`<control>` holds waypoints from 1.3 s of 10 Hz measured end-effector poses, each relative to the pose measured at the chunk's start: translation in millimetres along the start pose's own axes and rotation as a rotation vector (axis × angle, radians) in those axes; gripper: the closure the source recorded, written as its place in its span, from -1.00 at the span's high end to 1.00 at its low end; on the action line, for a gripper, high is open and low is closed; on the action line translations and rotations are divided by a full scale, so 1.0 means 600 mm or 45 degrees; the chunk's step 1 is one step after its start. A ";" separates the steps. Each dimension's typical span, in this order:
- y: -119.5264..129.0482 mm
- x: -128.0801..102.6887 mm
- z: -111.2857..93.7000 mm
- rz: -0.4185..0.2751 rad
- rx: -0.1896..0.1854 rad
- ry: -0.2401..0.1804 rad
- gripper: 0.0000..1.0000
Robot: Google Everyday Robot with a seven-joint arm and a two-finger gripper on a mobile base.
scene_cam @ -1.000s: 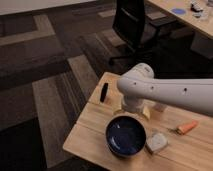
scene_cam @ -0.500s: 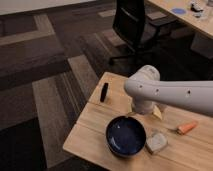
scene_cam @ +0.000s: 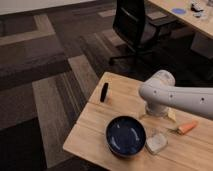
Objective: Push the ceramic bowl across the table
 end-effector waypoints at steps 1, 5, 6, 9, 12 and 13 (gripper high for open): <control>-0.017 0.003 0.014 0.004 0.000 -0.003 0.60; -0.055 0.054 0.072 -0.049 0.047 0.060 0.60; -0.047 0.061 0.078 -0.071 0.041 0.067 0.60; 0.053 0.062 0.053 -0.301 -0.001 0.020 0.60; 0.274 0.106 0.032 -0.783 -0.112 0.024 0.60; 0.348 0.122 0.011 -0.945 -0.154 0.015 0.60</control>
